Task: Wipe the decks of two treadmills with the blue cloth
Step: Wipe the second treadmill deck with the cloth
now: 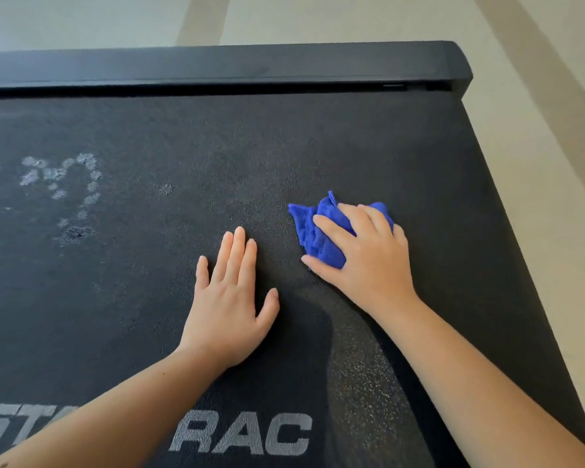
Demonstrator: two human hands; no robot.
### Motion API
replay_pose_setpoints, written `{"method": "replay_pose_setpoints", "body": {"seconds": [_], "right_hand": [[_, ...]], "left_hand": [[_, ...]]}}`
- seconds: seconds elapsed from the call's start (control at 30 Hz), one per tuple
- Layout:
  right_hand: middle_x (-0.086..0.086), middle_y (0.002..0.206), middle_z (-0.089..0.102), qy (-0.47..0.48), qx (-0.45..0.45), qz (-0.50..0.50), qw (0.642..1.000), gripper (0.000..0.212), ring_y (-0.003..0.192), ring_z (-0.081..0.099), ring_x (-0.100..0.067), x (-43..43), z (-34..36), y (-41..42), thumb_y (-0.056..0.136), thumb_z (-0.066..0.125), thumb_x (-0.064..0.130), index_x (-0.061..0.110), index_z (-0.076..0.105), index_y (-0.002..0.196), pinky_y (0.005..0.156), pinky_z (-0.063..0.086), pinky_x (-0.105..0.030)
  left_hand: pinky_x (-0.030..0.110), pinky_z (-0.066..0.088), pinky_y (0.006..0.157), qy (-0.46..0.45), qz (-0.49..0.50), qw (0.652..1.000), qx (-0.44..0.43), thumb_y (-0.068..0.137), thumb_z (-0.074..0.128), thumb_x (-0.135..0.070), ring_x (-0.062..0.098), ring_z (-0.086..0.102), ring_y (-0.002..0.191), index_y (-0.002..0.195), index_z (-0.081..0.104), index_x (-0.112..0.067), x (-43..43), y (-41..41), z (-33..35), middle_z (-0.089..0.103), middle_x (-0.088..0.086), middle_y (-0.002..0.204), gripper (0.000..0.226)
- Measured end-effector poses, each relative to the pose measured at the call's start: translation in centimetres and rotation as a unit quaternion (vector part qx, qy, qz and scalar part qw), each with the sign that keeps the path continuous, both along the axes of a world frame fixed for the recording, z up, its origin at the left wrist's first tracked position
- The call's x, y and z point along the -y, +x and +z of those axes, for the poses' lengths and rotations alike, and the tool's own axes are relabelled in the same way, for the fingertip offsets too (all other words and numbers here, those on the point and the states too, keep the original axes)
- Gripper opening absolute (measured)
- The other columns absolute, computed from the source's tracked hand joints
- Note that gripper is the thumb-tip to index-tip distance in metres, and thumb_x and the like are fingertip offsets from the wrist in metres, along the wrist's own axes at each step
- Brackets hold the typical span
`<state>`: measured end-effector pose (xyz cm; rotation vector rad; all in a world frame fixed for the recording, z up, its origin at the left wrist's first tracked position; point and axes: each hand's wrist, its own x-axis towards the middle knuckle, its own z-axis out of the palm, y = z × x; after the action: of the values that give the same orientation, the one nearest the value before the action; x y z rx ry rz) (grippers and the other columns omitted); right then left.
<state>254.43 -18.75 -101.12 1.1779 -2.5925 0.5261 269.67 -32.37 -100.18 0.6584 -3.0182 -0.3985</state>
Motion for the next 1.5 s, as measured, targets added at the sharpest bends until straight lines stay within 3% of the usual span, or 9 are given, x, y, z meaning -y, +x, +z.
{"method": "replay_pose_setpoints", "body": {"seconds": [0.23, 0.47, 0.6, 0.73, 0.87, 1.1, 1.27, 1.37, 1.5], "right_hand": [[0.000, 0.138, 0.042, 0.045, 0.049, -0.115, 0.991, 0.060, 0.125, 0.035, -0.026, 6.3, 0.1, -11.0, 0.082, 0.049, 0.065, 0.032, 0.048, 0.133, 0.094, 0.033, -0.047], [-0.005, 0.143, 0.035, 0.080, 0.103, -0.150, 0.980, 0.065, 0.130, 0.029, -0.029, 10.4, 1.6, -19.7, 0.084, 0.045, 0.067, 0.032, 0.041, 0.138, 0.100, 0.029, -0.049], [-0.007, 0.137, 0.041, 0.069, 0.083, -0.099, 0.989, 0.064, 0.126, 0.033, -0.030, 8.1, 1.4, -16.0, 0.082, 0.046, 0.066, 0.029, 0.047, 0.134, 0.096, 0.032, -0.049], [-0.009, 0.124, 0.055, 0.018, 0.038, -0.028, 0.999, 0.066, 0.117, 0.048, -0.034, 1.3, 0.9, -4.5, 0.074, 0.040, 0.067, 0.023, 0.062, 0.118, 0.084, 0.042, -0.052], [-0.008, 0.123, 0.059, 0.020, 0.014, 0.019, 1.000, 0.057, 0.116, 0.052, -0.033, -4.2, 0.6, 4.9, 0.075, 0.048, 0.062, 0.025, 0.066, 0.115, 0.085, 0.044, -0.053], [-0.008, 0.126, 0.058, 0.024, 0.026, 0.006, 0.999, 0.064, 0.116, 0.051, -0.035, 1.6, 0.5, -2.7, 0.072, 0.043, 0.067, 0.025, 0.066, 0.115, 0.087, 0.042, -0.056], [-0.001, 0.142, 0.038, 0.086, 0.090, -0.043, 0.991, 0.061, 0.131, 0.029, -0.025, 9.2, 1.5, -10.0, 0.083, 0.049, 0.064, 0.033, 0.046, 0.135, 0.101, 0.028, -0.049], [-0.003, 0.139, 0.041, 0.081, 0.091, -0.042, 0.992, 0.059, 0.129, 0.031, -0.025, 9.2, 1.3, -9.0, 0.083, 0.050, 0.062, 0.031, 0.047, 0.133, 0.099, 0.029, -0.048], [-0.010, 0.122, 0.057, 0.006, 0.032, 0.008, 0.999, 0.057, 0.117, 0.050, -0.034, 2.3, 0.8, -1.3, 0.075, 0.049, 0.060, 0.023, 0.064, 0.116, 0.087, 0.041, -0.052]], "left_hand": [[0.045, 0.005, 0.111, -0.009, 0.003, 1.000, 0.000, 0.086, 0.021, -0.051, 0.015, -0.004, 0.142, 0.147, 0.020, -0.010, 0.1, 0.1, -0.3, 0.005, 0.003, 0.155, 0.073], [0.046, 0.010, 0.111, -0.020, 0.000, 1.000, -0.011, 0.087, 0.029, -0.048, 0.019, 0.006, 0.142, 0.144, 0.026, -0.007, 0.2, 0.3, -0.6, 0.015, 0.007, 0.154, 0.070], [0.048, 0.012, 0.111, -0.026, 0.000, 1.000, -0.012, 0.087, 0.029, -0.048, 0.020, 0.007, 0.141, 0.143, 0.028, -0.006, 0.2, 0.3, -0.5, 0.017, 0.009, 0.154, 0.070], [0.047, 0.008, 0.110, -0.018, -0.001, 1.000, -0.005, 0.086, 0.025, -0.051, 0.016, 0.000, 0.141, 0.145, 0.024, -0.008, 0.1, 0.3, -0.3, 0.011, 0.007, 0.154, 0.072], [0.043, 0.000, 0.111, -0.005, 0.001, 1.000, -0.007, 0.083, 0.019, -0.053, 0.014, -0.007, 0.141, 0.146, 0.020, -0.009, 0.0, 0.1, 0.0, 0.004, 0.004, 0.155, 0.077], [0.042, -0.004, 0.111, -0.001, 0.005, 1.000, 0.008, 0.082, 0.014, -0.055, 0.012, -0.013, 0.141, 0.147, 0.013, -0.012, 0.2, 0.1, 0.1, -0.004, 0.002, 0.155, 0.078], [0.038, -0.011, 0.111, 0.005, 0.009, 1.000, 0.020, 0.080, 0.009, -0.057, 0.010, -0.021, 0.139, 0.148, 0.005, -0.015, 0.0, 0.1, 0.5, -0.013, -0.003, 0.153, 0.080], [0.038, -0.010, 0.111, 0.000, 0.009, 1.000, 0.020, 0.080, 0.010, -0.056, 0.009, -0.018, 0.139, 0.148, 0.007, -0.014, -0.1, 0.1, 0.4, -0.010, -0.002, 0.154, 0.080], [0.039, -0.006, 0.111, -0.001, 0.005, 1.000, 0.019, 0.080, 0.013, -0.056, 0.010, -0.015, 0.139, 0.148, 0.011, -0.012, 0.0, 0.1, 0.2, -0.004, 0.001, 0.155, 0.080]]}}
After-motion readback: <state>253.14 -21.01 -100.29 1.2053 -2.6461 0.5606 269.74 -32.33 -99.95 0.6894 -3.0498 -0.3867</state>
